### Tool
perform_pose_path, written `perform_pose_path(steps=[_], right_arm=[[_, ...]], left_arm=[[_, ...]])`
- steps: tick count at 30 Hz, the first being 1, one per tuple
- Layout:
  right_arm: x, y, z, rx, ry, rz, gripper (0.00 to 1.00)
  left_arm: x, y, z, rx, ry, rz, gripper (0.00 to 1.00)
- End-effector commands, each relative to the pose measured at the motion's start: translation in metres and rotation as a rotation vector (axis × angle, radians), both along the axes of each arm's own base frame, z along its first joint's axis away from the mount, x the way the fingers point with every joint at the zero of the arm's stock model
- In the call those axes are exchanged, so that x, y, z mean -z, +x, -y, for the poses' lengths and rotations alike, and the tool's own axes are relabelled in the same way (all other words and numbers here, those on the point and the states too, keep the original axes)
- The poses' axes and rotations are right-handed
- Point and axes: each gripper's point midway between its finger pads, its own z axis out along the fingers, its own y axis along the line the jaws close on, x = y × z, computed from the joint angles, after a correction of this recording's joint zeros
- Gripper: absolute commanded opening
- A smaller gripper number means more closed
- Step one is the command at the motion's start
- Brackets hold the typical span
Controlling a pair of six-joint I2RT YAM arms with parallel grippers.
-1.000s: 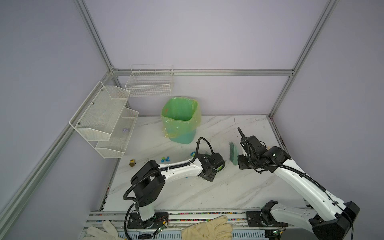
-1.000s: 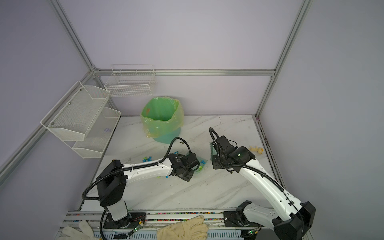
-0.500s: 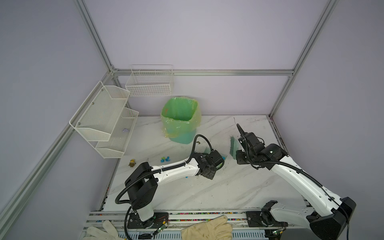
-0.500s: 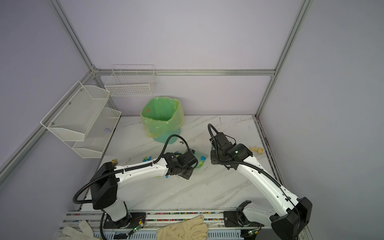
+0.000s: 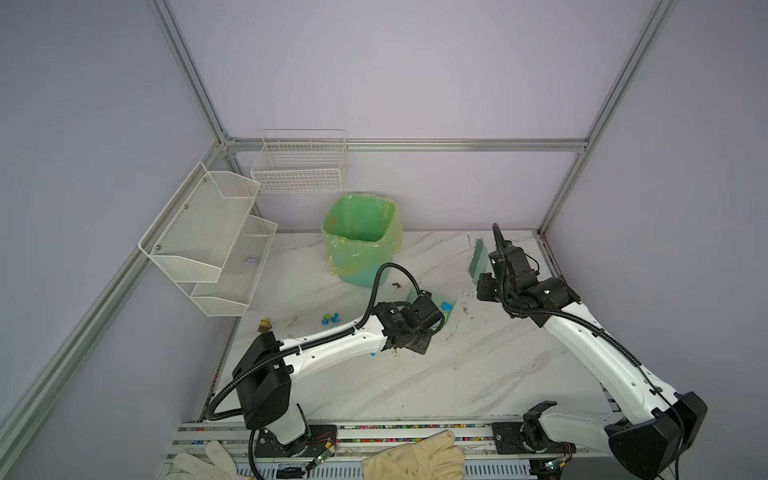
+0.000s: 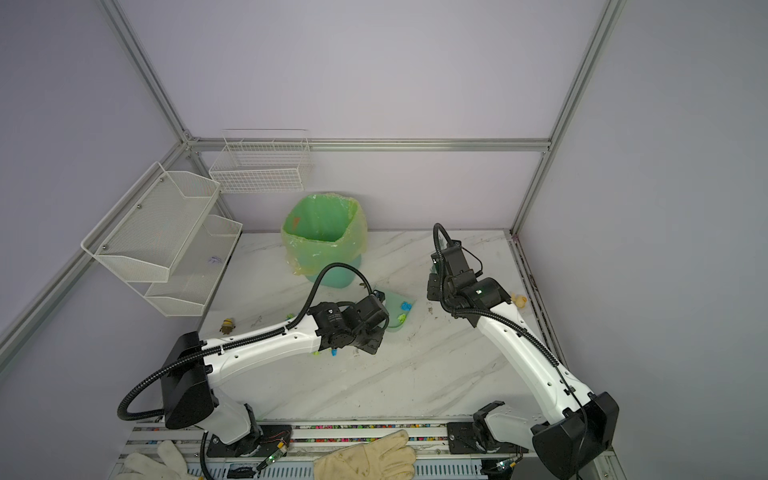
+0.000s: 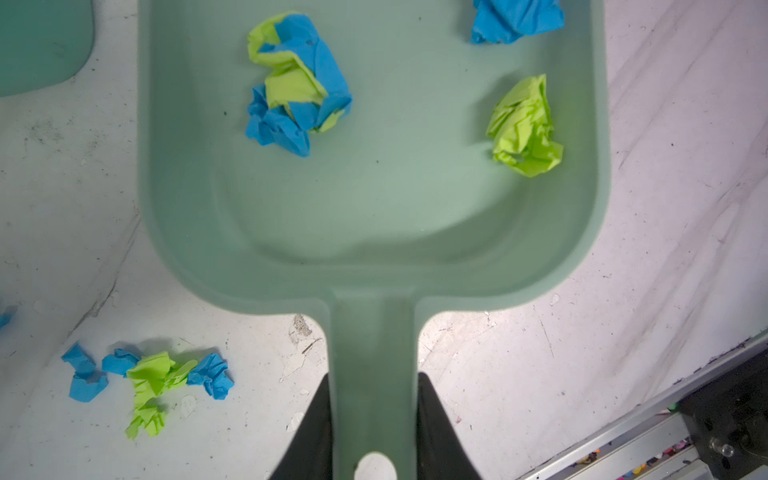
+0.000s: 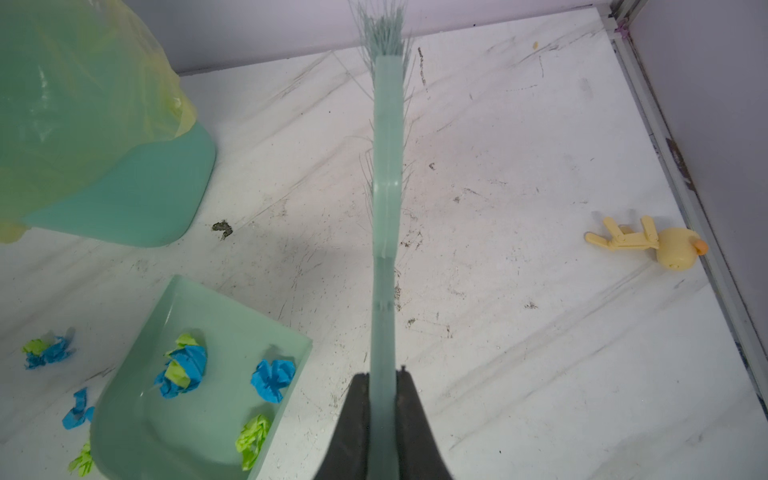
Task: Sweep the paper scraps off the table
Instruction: 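Lift the loaded dustpan toward the green bin while the right gripper raises the brush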
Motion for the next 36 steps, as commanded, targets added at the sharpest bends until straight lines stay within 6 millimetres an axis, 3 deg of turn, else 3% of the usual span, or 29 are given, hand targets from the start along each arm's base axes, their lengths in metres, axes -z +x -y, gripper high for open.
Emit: perform_pose_path(steps=[1,5,8,14,20,26,36], right_arm=[[-0.007,0.021,-0.022,-0.064,0.095,0.057,0.0],[-0.004,0.038,-0.027,-0.051,0.097,0.079,0.0],[-0.003,0.046,-0.026,-0.041,0.081,0.086,0.0],[0.002,0.054,-0.019,-0.017,0.069,0.089,0.0],[0.003,0.055,-0.02,-0.018,0.101,0.08,0.0],[0.013,0.051,-0.022,-0.015,0.126,0.049,0.0],[-0.003,0.045,-0.02,-0.007,0.149,0.077,0.0]], left_arm=[[-0.081,0.024,0.008,-0.018,-0.108,0.137,0.0],[-0.121,0.033,0.004,-0.029,-0.204,0.158,0.0],[-0.14,0.038,0.006,-0.032,-0.275,0.155,0.0],[-0.157,0.051,0.01,-0.039,-0.383,0.127,0.0],[-0.161,0.066,-0.003,-0.089,-0.442,0.108,0.0],[-0.172,0.066,-0.004,-0.068,-0.492,0.103,0.0],[-0.201,0.063,-0.016,-0.072,-0.585,0.13,0.0]])
